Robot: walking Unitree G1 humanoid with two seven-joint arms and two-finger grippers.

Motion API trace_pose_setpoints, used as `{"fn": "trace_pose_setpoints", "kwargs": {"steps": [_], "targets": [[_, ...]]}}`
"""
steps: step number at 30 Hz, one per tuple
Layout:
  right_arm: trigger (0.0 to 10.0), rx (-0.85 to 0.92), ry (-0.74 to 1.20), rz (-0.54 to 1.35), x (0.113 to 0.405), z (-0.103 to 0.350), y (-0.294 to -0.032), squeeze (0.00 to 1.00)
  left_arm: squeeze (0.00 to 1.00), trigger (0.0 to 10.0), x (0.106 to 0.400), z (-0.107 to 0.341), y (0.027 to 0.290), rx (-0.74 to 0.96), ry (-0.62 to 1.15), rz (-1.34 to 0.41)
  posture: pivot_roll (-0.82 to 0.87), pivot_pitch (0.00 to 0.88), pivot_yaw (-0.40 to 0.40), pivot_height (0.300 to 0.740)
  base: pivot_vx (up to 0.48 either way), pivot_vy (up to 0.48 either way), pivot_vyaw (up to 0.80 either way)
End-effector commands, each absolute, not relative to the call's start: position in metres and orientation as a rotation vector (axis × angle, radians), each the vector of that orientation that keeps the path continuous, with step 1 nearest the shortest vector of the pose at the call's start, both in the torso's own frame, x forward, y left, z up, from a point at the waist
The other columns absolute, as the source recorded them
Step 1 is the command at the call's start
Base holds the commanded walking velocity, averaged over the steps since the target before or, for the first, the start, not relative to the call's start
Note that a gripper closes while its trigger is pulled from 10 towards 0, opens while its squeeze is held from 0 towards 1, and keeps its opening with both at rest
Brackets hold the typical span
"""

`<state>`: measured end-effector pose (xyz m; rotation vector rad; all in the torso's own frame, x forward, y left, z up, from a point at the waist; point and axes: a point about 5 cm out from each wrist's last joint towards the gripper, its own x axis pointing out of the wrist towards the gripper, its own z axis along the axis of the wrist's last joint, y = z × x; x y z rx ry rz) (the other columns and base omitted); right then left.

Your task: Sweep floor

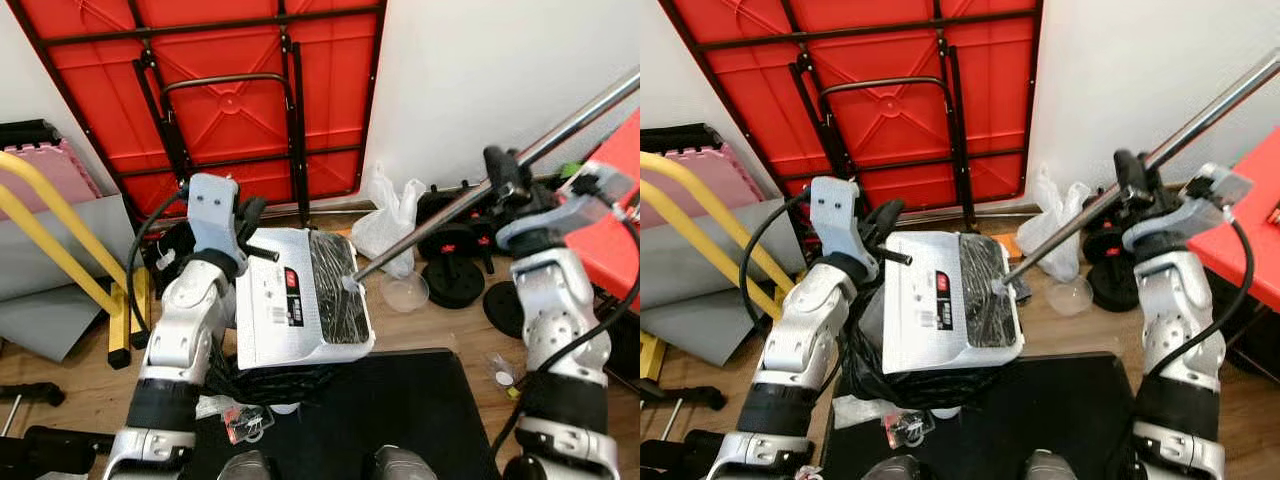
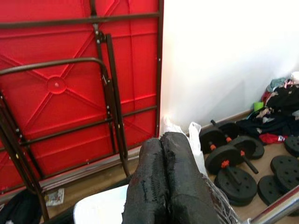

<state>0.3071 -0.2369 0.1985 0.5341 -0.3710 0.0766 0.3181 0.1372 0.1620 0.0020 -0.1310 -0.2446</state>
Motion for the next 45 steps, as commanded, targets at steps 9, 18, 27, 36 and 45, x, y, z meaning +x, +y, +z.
{"fn": "trace_pose_setpoints", "kwargs": {"steps": [9, 18, 27, 36, 45], "targets": [[10.0, 0.529, -0.43, 0.101, 0.31, 0.206, -0.236, 0.0, 0.0, 10.0, 0.321, 0.163, 0.145, 0.002, -0.123, -0.212, 0.01, 0.0, -0.019, 0.74, 0.0, 0.0, 0.0], [10.0, 0.519, -0.427, 0.107, 0.312, 0.205, -0.237, 0.0, 0.0, 10.0, 0.322, 0.161, 0.147, 0.005, -0.115, -0.209, 0.01, 0.0, -0.017, 0.74, 0.0, 0.0, 0.0], [10.0, 0.482, -0.389, 0.082, 0.313, 0.19, -0.243, 0.0, 0.0, 10.0, 0.319, 0.142, 0.175, 0.044, -0.043, -0.132, 0.02, 0.0, -0.019, 0.74, 0.0, 0.0, 0.0], [10.0, 0.48, -0.355, 0.066, 0.315, 0.176, -0.246, 0.0, 0.0, 10.0, 0.318, 0.137, 0.181, 0.046, -0.029, -0.122, 0.02, 0.0, -0.02, 0.74, 0.0, 0.0, 0.0], [10.0, 0.481, -0.308, 0.021, 0.311, 0.155, -0.256, 0.0, 0.0, 10.0, 0.316, 0.113, 0.196, 0.037, 0.047, -0.084, 0.02, 0.0, -0.015, 0.74, 0.0, 0.0, 0.0]]}}
